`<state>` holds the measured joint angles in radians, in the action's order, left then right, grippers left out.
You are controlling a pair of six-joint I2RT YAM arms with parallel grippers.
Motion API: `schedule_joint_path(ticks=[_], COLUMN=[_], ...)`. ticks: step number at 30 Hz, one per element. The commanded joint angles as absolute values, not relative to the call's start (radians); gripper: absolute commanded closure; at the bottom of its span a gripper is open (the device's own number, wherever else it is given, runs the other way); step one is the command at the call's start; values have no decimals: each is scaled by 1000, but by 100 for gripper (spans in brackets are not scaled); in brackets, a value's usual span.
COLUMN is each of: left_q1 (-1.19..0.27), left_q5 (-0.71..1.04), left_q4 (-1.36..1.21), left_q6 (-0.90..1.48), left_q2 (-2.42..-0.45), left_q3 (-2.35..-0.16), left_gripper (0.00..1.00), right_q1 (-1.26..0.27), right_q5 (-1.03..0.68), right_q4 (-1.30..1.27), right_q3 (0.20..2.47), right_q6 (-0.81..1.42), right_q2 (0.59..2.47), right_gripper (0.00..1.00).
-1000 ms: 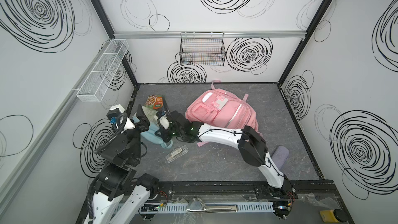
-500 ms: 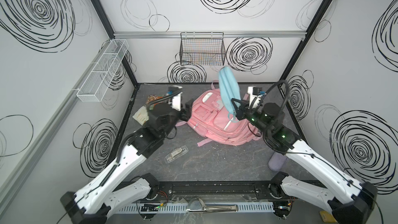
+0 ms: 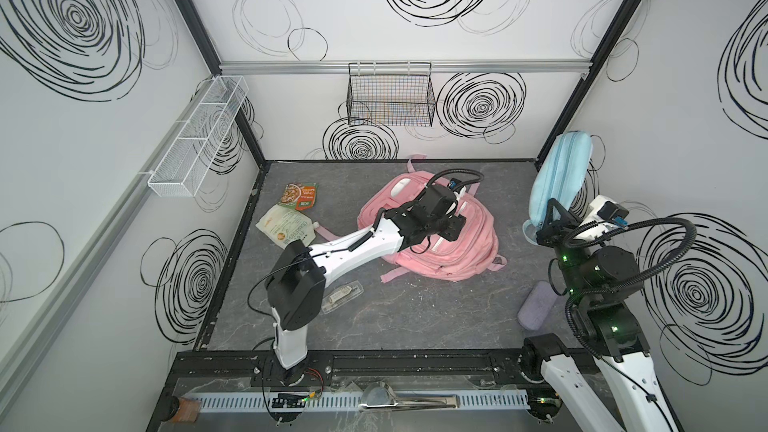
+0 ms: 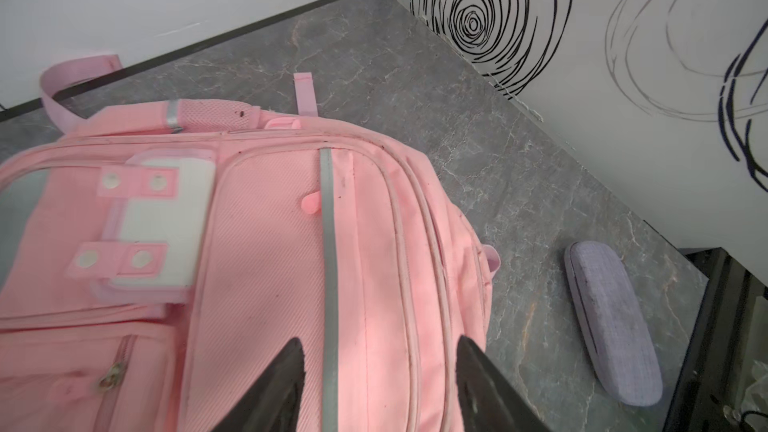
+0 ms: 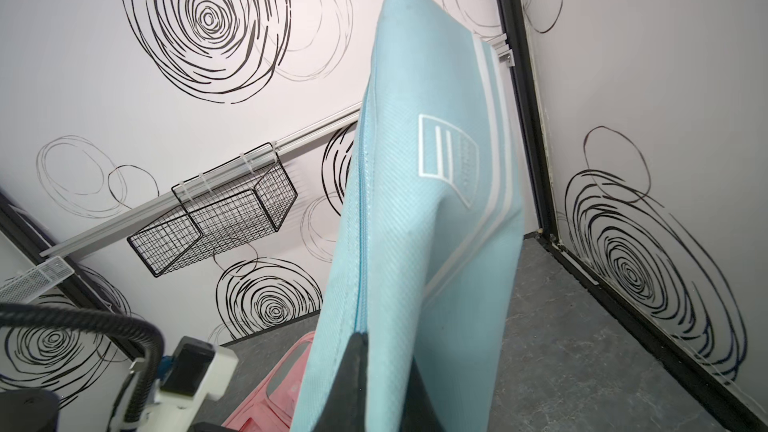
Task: Pack the student bag
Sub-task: 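Carry the pencil case over the backpack with right gripper while left holds bag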
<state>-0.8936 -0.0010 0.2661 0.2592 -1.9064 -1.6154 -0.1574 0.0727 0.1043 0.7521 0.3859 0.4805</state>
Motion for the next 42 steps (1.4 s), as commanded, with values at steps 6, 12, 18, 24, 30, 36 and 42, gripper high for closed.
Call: schedule_joint_path(ticks=[6, 12, 18, 24, 30, 36, 42], left_q1=[-933, -941, -936, -926, -909, -873, -843], left_q5=[-35, -103, -206, -217, -214, -168, -58], left_q4=[366, 418, 421, 397, 370, 278, 119], left_q6=[264, 239, 210, 202, 157, 184, 263], left_q2=[-2076, -2171, -2193, -2173, -2111, -1952, -1780], left_q3=[-1769, -1851, -1835, -1812, -1801, -1722, -1603], left_gripper=[37, 38, 44, 61, 92, 100, 100], right_q1=[-155, -155, -155, -155, -155, -154, -155], right_q5=[54, 17, -17, -42, -48, -73, -145], right_q4=[43, 37, 37, 35, 46, 46, -35], right_q3=[701, 671, 661, 647, 644, 642, 562], right_q6=[379, 404, 426, 437, 437, 464, 599], right_q2=[484, 479, 479, 482, 477, 475, 490], right_gripper=[100, 100, 100, 100, 100, 100, 100])
